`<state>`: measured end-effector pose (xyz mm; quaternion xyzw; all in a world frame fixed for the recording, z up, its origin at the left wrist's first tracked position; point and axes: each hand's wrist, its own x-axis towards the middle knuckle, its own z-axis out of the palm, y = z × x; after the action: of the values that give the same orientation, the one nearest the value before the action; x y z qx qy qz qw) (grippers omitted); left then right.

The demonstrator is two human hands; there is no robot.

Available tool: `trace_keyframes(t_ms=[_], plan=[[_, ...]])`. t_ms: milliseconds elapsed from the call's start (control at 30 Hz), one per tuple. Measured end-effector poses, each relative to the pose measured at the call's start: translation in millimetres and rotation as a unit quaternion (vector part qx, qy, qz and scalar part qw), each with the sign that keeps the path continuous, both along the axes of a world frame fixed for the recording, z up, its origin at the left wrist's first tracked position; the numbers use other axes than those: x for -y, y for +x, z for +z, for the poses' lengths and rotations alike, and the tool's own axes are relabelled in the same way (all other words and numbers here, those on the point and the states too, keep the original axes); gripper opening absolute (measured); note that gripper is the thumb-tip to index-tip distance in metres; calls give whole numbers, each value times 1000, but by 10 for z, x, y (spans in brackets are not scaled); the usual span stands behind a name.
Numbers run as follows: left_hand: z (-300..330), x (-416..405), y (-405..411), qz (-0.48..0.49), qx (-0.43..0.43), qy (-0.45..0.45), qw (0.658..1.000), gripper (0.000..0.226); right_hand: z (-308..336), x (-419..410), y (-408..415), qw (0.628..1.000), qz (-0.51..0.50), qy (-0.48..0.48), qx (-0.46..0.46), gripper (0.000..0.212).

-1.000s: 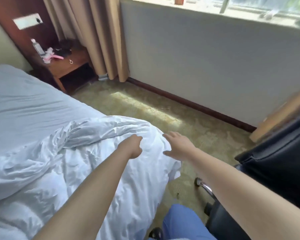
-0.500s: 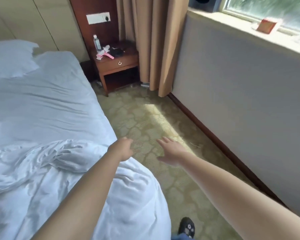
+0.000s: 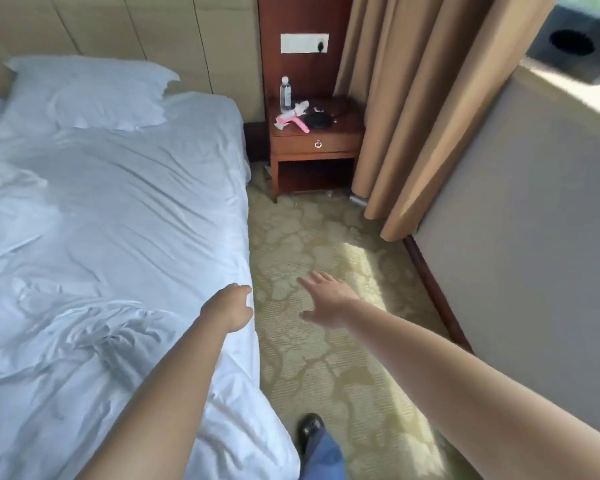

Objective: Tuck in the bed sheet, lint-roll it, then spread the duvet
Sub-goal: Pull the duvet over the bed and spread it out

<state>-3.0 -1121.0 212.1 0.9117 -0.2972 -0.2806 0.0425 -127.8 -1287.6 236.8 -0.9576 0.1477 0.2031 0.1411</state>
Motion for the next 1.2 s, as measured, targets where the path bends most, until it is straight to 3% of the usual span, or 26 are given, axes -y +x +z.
trace_keyframes(t_ms=[167,433,767,1000,1200], plan=[[23,177,632,68,-1,-4,998,51,12,316,955,998,65,-11,-16,78],[97,-402,1523,245,1,15,969,49,139,35,2544,971,239,-9,-2,76],[3,-781,2049,432,-19,78,898,51,-78,-365,4108,892,451,20,1,73],[-126,-1064,2071,501,-52,120,855,51,-270,-875,4597,831,556,14,-28,71],[-65,-1597,2327,545,8,140,826,39,-308,-1600,4942,786,618,18,-18,71]])
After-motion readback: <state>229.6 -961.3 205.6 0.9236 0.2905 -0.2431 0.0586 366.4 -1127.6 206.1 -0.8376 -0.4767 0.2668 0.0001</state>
